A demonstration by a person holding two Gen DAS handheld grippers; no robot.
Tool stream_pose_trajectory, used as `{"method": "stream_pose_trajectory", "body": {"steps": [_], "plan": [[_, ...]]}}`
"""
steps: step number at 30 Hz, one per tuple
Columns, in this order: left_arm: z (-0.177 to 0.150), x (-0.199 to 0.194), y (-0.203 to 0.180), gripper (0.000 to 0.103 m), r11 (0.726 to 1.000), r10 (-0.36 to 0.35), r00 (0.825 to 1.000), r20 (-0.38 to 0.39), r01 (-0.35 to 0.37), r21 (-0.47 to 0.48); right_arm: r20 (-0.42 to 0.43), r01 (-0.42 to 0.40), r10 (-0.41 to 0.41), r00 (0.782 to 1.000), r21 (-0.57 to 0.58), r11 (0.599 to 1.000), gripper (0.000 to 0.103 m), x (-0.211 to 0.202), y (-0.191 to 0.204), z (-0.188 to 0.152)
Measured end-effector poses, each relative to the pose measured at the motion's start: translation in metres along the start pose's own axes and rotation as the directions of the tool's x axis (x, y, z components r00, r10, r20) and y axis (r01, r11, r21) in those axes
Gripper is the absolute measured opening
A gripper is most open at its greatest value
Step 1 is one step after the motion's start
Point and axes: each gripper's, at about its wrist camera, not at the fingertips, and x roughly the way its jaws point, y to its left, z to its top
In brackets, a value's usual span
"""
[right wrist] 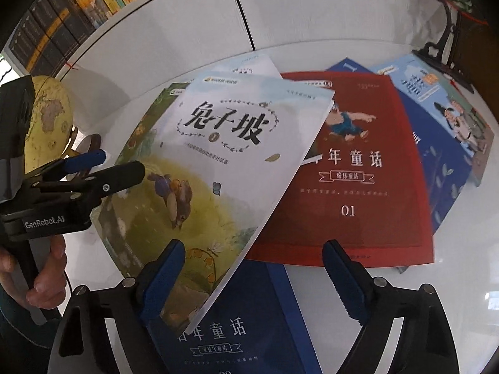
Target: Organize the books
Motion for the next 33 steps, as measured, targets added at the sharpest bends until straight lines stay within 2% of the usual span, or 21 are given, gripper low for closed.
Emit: {"method": "stream_pose_trajectory", "body": {"steps": [5,10,13,16,18,21,26,28,30,33], "plan": [[-0.001,0.01,0.007,0.097,0.998,-0.055,0.998,-0.024,0.054,-0.038,-0.005,-0.022,0.022,1.0,0.01,1.0,0.087,0.01,0.001,-0.002],[-0.003,0.011,0.005,0.095,0.997,-0.074,0.997,-0.018,0.074,-0.03,-0.003,-0.063,0.063,0.998,0.024,0.998,0.083,0.013,0.0,-0.001],[-0.003,0.01,0.004,0.094,0.993,-0.116,0.993,-0.009,0.116,-0.038,-0.006,-0.098,0.098,0.995,0.03,0.995,0.078,0.015,0.001,-0.001],[-0.002,0.009,0.004,0.094,0.988,-0.145,0.989,-0.002,0.145,-0.049,0.0,-0.133,0.134,0.991,0.026,0.991,0.063,0.012,0.003,0.0],[-0.002,0.009,0.003,0.094,0.988,-0.146,0.989,0.0,0.146,-0.048,0.013,-0.126,0.126,0.992,0.0,0.992,0.054,0.009,0.008,-0.001],[-0.002,0.009,0.001,0.094,0.989,-0.144,0.99,-0.001,0.144,-0.04,0.034,-0.085,0.086,0.996,-0.044,0.995,0.053,0.005,0.015,-0.003],[-0.002,0.009,0.004,0.094,0.983,-0.177,0.984,0.002,0.177,-0.056,0.037,-0.113,0.114,0.993,-0.032,0.993,0.051,0.006,0.009,-0.002],[-0.003,0.007,0.004,0.089,0.975,-0.212,0.977,0.009,0.213,-0.062,0.042,-0.113,0.115,0.993,-0.033,0.993,0.05,0.007,0.009,0.0],[-0.003,0.006,0.003,0.088,0.971,-0.231,0.973,0.005,0.23,-0.07,0.035,-0.12,0.121,0.992,-0.017,0.993,0.05,0.01,0.005,0.0],[-0.002,0.006,0.005,0.088,0.965,-0.25,0.968,0.005,0.249,-0.083,0.018,-0.166,0.165,0.986,0.029,0.986,0.05,0.015,-0.003,0.002]]}}
